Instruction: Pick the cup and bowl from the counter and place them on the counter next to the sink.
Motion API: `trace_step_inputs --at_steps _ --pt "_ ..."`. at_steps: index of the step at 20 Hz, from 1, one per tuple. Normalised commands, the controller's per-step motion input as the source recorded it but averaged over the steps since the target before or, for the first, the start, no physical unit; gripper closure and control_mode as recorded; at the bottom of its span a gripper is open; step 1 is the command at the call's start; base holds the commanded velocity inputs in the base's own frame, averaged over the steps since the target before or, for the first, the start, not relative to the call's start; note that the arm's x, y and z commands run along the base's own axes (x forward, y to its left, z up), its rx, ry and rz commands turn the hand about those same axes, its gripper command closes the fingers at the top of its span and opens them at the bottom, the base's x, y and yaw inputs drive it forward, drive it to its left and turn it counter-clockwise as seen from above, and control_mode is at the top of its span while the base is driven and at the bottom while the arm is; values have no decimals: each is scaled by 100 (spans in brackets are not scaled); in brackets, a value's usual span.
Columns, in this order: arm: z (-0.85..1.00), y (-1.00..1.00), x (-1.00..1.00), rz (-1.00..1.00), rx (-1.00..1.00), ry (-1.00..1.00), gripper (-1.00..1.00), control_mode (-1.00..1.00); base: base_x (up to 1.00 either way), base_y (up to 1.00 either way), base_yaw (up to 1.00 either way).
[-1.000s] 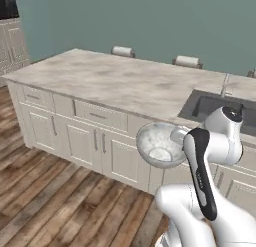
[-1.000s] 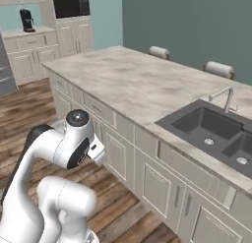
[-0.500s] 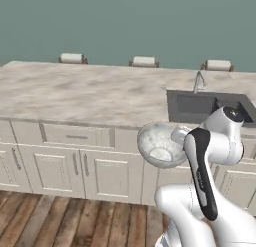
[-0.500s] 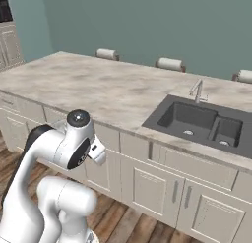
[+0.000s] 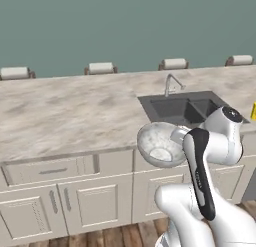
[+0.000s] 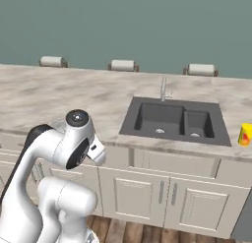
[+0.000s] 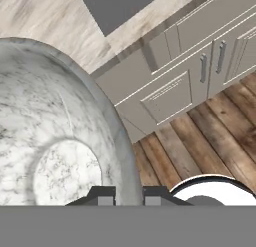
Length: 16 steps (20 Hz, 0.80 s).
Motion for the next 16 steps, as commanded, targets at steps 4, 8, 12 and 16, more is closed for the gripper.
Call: trace_step_inputs --at_steps 4,8,12,16 --pt "0 0 0 0 0 0 100 100 24 0 -29" --pt "0 0 0 0 0 0 100 100 32 24 -8" --pt "0 0 0 0 0 0 100 100 21 48 0" --pt "0 0 0 0 0 0 100 100 50 55 0"
